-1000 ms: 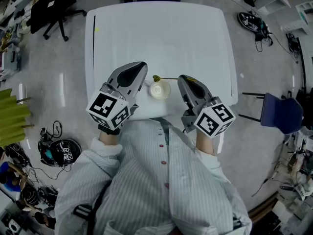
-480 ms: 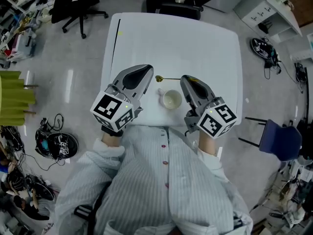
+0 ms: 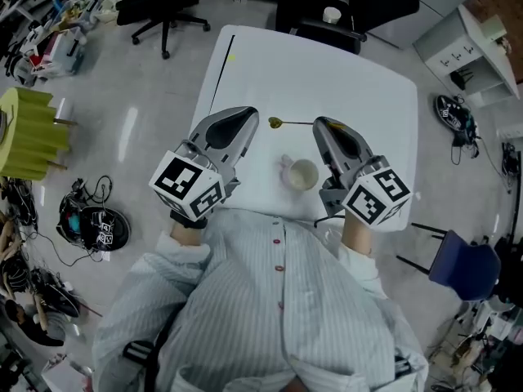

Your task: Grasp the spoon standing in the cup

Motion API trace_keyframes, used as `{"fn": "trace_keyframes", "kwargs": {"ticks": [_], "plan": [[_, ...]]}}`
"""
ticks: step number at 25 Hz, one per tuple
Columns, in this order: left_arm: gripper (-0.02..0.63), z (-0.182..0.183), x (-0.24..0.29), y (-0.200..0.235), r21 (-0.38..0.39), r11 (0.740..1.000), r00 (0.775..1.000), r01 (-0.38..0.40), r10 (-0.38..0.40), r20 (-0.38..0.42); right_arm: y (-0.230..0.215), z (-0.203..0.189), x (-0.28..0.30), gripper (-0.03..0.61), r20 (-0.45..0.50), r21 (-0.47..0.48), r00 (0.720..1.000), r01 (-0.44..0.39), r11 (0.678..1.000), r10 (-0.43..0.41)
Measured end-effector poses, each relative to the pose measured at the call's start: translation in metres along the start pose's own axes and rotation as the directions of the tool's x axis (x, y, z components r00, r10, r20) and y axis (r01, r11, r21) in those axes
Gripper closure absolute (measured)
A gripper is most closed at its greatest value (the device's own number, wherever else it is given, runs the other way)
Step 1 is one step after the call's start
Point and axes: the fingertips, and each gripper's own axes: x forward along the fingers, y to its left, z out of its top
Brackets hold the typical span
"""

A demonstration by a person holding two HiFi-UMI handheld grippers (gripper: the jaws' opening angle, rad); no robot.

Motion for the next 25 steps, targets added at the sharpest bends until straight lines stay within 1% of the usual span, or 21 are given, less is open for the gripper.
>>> {"fn": "trace_keyframes", "kwargs": {"ticks": [5, 12, 17, 25], "plan": [[0.6, 0.006, -0.007, 0.006, 0.0, 1.0, 1.0, -0.006, 0.006, 0.014, 0.006, 0.013, 0.003, 0.566, 0.016, -0.027, 1.0, -0.01, 1.0, 0.01], [0.599, 0.008, 0.0, -0.004, 0.006, 1.0, 0.999, 0.03, -0.03, 0.018, 0.005, 0.029, -0.008, 0.566, 0.04, -0.06, 0.999, 0.006, 0.998, -0.003], [0.599, 0.008, 0.008, -0.012, 0.009, 0.999, 0.999, 0.053, -0.053, 0.015, -0.002, 0.036, -0.018, 0.566, 0.06, -0.062, 0.998, 0.029, 0.998, -0.025], [0.599, 0.006, 0.011, -0.014, 0.007, 0.997, 0.997, 0.074, -0.074, 0.002, -0.007, 0.037, -0.025, 0.566, 0.077, -0.05, 0.996, 0.052, 0.997, -0.048]]}}
